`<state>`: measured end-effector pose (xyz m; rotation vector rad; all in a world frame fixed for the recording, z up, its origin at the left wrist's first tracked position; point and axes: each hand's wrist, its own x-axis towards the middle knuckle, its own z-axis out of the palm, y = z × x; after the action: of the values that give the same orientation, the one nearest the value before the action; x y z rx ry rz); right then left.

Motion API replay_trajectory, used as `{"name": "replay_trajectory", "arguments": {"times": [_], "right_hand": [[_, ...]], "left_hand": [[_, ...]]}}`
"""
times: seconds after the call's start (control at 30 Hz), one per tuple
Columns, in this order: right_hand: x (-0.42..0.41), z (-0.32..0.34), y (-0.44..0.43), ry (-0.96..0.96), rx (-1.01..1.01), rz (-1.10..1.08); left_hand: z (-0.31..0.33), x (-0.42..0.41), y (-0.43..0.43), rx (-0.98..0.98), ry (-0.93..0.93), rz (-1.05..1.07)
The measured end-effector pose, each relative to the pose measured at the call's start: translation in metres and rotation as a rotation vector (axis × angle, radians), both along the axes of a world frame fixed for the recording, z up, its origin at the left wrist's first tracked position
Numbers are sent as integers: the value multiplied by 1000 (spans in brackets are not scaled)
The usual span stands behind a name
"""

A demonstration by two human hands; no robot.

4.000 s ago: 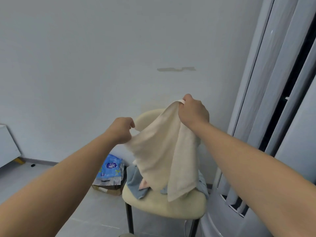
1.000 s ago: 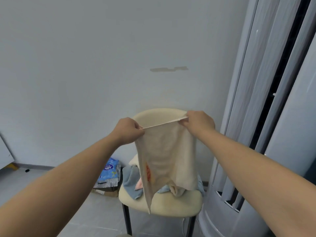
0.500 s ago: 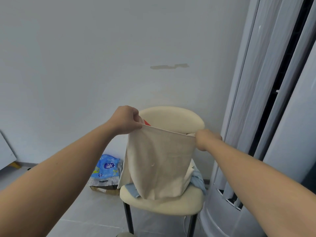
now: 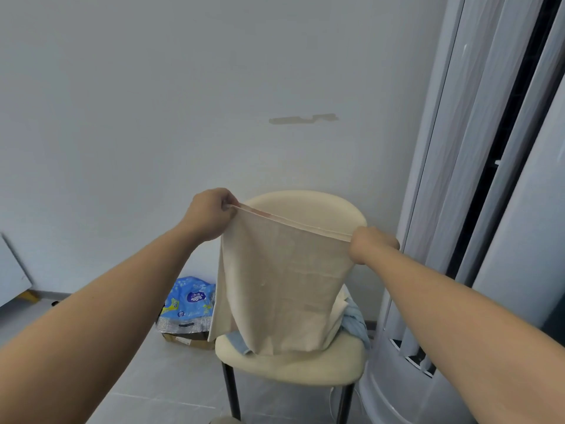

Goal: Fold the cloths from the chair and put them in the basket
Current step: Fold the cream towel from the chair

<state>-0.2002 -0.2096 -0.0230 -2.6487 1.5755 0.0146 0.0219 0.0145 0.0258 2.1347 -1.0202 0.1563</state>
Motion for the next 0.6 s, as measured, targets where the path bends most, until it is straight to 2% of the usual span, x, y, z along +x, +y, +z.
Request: {"name": "replay_trajectory", "arguments": {"times": [0.17,0.37,0.47,0.53,0.6], "right_hand": [[-5,-1,-3,-21,0,-15],[-7,-5,-9,-18,58,-12],[4,-7,-8,-49,60,75],[16,-5,-3,-183,101,221],[25,0,11,-448,297,387]], "left_hand": [[-4,0,-2,26,-38,-5],[-8,-1,-5,-107,184,18],[-9,-12,-9,-171,185,-47],[-9,-20,-13,-192,160,-87],[-10,-28,-17,-205,150,-114]]}}
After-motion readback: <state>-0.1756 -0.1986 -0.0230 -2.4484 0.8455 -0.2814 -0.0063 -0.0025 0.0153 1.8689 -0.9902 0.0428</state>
